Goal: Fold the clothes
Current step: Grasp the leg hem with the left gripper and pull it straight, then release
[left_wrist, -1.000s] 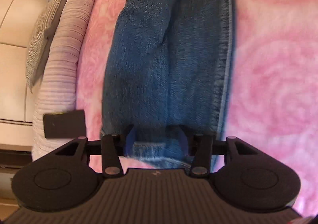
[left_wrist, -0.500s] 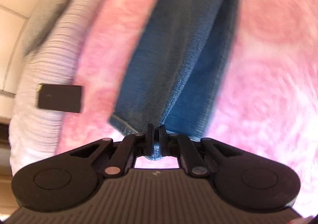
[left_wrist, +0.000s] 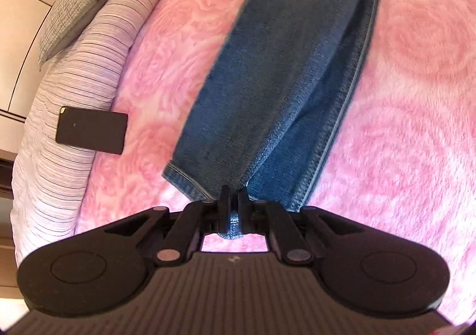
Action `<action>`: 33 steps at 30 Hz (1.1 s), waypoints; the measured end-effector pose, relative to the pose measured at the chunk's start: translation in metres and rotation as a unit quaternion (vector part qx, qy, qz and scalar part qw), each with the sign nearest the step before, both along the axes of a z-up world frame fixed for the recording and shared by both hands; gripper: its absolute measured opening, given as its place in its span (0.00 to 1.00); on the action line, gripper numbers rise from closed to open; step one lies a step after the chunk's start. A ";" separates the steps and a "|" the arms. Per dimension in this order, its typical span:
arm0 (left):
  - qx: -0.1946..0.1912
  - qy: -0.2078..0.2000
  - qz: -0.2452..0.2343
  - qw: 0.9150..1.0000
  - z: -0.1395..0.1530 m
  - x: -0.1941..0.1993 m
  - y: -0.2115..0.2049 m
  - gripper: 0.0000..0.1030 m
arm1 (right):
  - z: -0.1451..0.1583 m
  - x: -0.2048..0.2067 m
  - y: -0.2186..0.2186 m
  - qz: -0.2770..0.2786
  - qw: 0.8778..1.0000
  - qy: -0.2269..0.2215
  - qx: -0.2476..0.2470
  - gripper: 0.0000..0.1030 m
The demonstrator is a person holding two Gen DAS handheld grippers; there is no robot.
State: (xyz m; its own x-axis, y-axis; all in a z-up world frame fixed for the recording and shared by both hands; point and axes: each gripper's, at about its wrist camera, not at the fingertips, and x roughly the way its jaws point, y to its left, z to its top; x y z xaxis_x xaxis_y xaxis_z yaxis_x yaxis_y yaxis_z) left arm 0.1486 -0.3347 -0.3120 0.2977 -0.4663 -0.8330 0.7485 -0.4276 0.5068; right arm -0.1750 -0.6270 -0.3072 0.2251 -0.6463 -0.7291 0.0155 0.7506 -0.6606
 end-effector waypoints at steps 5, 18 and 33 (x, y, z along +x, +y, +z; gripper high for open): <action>-0.028 0.014 0.042 0.999 0.023 0.007 -0.021 0.03 | -0.005 0.005 -0.017 -0.026 0.999 -0.041 0.003 0.66; 0.005 -0.019 0.030 0.999 0.018 -0.004 -0.021 0.03 | 0.001 -0.026 -0.026 -0.064 0.995 -0.037 -0.070 0.95; 0.025 -0.043 0.024 0.998 -0.020 -0.017 0.002 0.03 | 0.005 -0.065 -0.042 -0.184 0.981 -0.051 -0.029 0.95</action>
